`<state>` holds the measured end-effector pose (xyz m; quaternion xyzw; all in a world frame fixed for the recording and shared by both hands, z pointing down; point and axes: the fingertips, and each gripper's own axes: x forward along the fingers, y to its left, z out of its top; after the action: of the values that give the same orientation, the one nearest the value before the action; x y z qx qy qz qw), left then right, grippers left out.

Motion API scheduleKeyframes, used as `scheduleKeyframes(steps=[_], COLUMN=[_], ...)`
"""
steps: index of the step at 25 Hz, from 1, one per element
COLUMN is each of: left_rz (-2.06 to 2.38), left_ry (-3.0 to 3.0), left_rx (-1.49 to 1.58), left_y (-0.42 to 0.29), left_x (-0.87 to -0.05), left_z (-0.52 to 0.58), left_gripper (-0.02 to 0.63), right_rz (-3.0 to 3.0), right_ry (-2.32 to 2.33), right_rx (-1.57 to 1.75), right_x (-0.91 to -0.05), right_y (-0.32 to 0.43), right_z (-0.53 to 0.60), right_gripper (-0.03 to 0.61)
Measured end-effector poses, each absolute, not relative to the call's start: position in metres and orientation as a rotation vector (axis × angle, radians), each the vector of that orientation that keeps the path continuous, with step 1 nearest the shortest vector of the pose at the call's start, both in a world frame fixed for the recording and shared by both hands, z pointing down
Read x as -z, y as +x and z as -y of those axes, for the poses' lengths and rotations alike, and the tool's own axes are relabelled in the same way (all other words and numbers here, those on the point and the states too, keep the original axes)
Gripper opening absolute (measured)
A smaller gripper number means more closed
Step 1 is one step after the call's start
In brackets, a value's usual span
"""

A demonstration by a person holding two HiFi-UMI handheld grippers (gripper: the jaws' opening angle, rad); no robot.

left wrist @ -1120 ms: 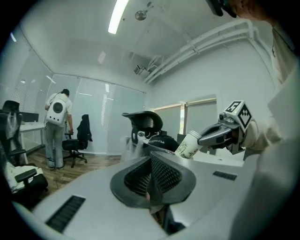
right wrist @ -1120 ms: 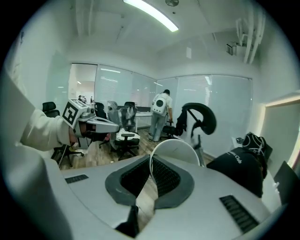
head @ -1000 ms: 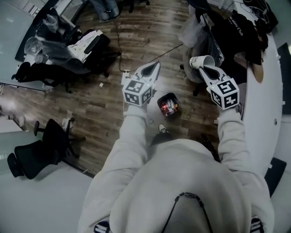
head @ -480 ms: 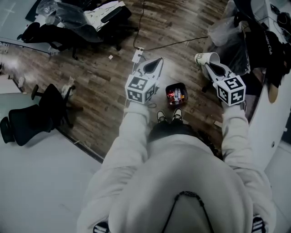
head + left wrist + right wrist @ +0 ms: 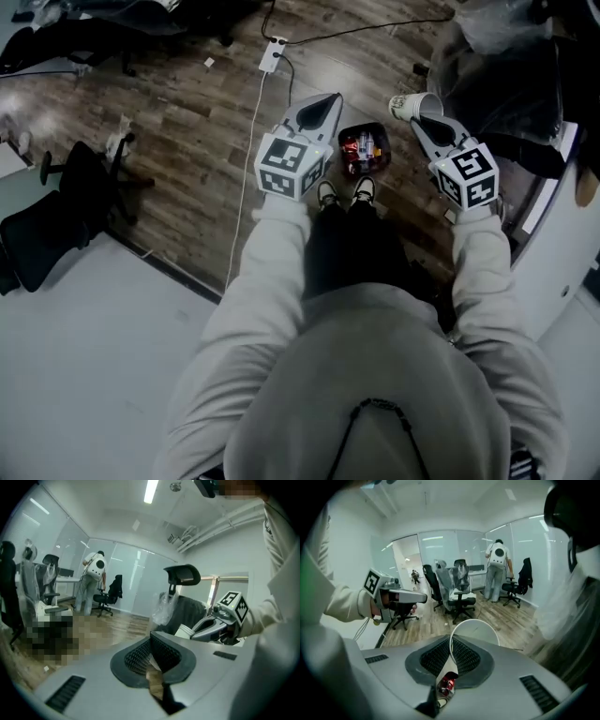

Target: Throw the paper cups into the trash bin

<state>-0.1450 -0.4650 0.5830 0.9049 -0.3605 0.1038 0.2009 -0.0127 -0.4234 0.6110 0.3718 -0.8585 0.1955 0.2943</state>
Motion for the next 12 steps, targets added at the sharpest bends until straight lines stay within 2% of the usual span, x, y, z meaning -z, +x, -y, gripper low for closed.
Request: scheduleKeyframes(steps=[12], left_rz=[0.865], left_ry=[2.231], left_rx=[-0.492], left_y=[-0.129], left_x=[-0.911], left_z=[0.41], left_gripper=[-0.006], right_rz=[2.018], right_ry=[0.63], right_rx=[-0.68], right_x=[-1.009], right_y=[-0.024], right_z=[0.348], right_gripper=[0.038])
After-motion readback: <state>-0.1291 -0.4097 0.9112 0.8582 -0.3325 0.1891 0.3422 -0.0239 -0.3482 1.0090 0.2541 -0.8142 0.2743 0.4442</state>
